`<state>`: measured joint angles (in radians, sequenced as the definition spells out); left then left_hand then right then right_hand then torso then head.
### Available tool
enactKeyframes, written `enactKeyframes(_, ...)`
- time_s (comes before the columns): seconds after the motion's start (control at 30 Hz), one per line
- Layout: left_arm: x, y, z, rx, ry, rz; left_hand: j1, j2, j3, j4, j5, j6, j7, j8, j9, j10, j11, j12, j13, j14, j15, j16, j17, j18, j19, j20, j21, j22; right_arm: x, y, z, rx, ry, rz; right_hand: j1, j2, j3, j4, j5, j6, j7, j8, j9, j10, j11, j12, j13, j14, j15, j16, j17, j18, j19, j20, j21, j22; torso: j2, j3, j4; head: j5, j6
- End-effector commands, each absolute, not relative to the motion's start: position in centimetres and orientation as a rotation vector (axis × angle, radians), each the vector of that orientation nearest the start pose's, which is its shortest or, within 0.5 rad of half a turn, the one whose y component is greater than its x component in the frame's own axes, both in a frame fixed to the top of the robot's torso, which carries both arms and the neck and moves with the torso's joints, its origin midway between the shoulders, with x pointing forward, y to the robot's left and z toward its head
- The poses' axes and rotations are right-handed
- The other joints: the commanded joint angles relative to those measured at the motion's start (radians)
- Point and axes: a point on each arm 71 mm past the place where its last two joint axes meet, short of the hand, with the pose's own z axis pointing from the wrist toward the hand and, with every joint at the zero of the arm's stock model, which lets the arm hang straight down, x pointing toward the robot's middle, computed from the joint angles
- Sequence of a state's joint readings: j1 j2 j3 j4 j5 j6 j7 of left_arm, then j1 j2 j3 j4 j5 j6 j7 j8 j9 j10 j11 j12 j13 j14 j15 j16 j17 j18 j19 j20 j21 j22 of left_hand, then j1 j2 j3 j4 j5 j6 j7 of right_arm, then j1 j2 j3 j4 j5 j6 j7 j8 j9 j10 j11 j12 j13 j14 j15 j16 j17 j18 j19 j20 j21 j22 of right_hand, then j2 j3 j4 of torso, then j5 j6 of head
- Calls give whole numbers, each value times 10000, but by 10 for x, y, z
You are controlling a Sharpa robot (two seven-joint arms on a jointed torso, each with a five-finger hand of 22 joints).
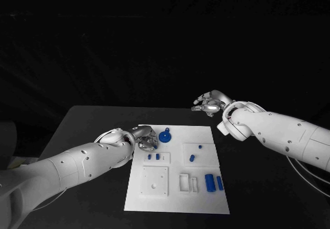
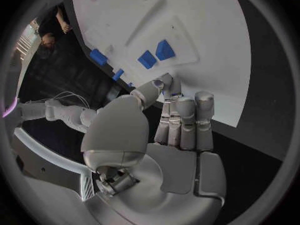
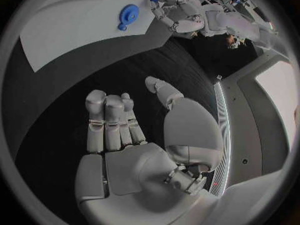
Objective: Assemble the parts on the task board
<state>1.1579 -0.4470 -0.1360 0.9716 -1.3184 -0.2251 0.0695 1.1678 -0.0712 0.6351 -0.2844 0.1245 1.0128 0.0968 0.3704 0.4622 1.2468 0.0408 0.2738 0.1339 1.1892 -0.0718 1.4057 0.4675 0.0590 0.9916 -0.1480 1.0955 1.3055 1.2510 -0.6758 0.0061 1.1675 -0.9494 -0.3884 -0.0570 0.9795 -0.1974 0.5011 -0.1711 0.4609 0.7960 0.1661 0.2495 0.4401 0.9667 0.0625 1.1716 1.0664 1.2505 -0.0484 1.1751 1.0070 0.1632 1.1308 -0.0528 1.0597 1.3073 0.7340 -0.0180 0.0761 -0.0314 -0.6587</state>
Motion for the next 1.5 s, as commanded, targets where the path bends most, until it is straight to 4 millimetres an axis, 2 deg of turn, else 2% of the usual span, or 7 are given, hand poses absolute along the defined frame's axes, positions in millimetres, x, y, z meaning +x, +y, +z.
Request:
enactKeyframes(0.03, 542, 145, -272, 1889, 18555, -6626, -11, 44, 69, -10, 44, 114, 45, 19, 16, 63, 2, -63, 11, 53, 3, -3, -12, 907, 13, -145, 12, -7, 564, -233, -164, 4292, 15991, 7328, -82, -7, -48, 12, 45, -22, 75, 40, -16, -20, -32, 30, -10, -29, -37, 32, -12, 985, 42, -34, -56, 171, -5, 8, 9, -13, -3)
enactKeyframes(0.47, 536, 139, -285, 2839, 18739, -6164, 15, 27, 76, -21, 40, 137, 38, 20, 15, 95, -5, -86, 29, 72, -4, 14, -11, 906, 30, -160, 23, -4, 564, -233, -164, 4291, 16004, 7325, -86, -5, -49, 11, 44, -24, 75, 39, -17, -19, -33, 34, -17, -26, -37, 31, -14, 985, 44, -35, -58, 171, 2, -3, -10, -16, -17)
enactKeyframes(0.77, 536, 139, -285, 2858, 18714, -6166, 23, 21, 77, -18, 45, 155, 34, 21, 15, 125, -12, -98, 44, 93, -11, 31, -9, 905, 48, -170, 35, -3, 564, -232, -164, 4279, 16004, 7346, -87, -3, -50, 9, 44, -25, 75, 39, -18, -16, -33, 37, -21, -22, -38, 33, -15, 985, 48, -37, -57, 171, -5, 8, 2, -41, -24)
enactKeyframes(1.03, 536, 139, -283, 2553, 18439, -6382, -5, -13, 58, -6, 14, 120, 50, -16, -1, 129, -12, -148, 61, 120, -12, 49, -9, 901, 80, -186, 48, -4, 564, -233, -164, 4286, 16005, 7334, -88, -2, -51, 8, 44, -25, 74, 39, -19, -14, -33, 40, -25, -18, -38, 34, -16, 985, 51, -38, -58, 171, -3, 1, -1, -56, -19)
enactKeyframes(1.17, 537, 141, -283, 2509, 18452, -6344, 85, -196, 81, -28, -182, -725, 364, -502, -200, -18, 50, -323, 56, 88, 46, 10, -40, 896, 67, -176, 12, -26, 564, -233, -164, 4289, 15999, 7328, -89, -4, -52, 7, 44, -26, 74, 39, -19, -14, -33, 41, -27, -18, -38, 34, -16, 985, 52, -38, -58, 171, -1, 4, 5, -60, -12)
enactKeyframes(1.23, 537, 142, -283, 2492, 18478, -6312, 140, -268, 83, -31, -216, -885, 423, -589, -238, -64, 80, -385, 57, 72, 76, 3, -47, 893, 51, -153, 2, -28, 564, -233, -164, 4294, 16003, 7321, -89, -4, -53, 6, 44, -27, 74, 38, -19, -14, -33, 41, -28, -17, -38, 34, -16, 985, 52, -38, -58, 171, -4, 2, 2, -58, -4)
enactKeyframes(1.5, 539, 148, -284, 2353, 18445, -6108, 550, -735, 41, -53, -335, -1619, 245, -935, -395, -439, 254, -731, 19, -35, 243, -5, -68, 938, -37, -7, -34, -16, 564, -234, -164, 4300, 16010, 7309, -91, -8, -54, 5, 43, -30, 75, 37, -20, -15, -33, 41, -30, -17, -38, 33, -17, 985, 53, -39, -58, 171, -4, 3, 0, -58, -5)
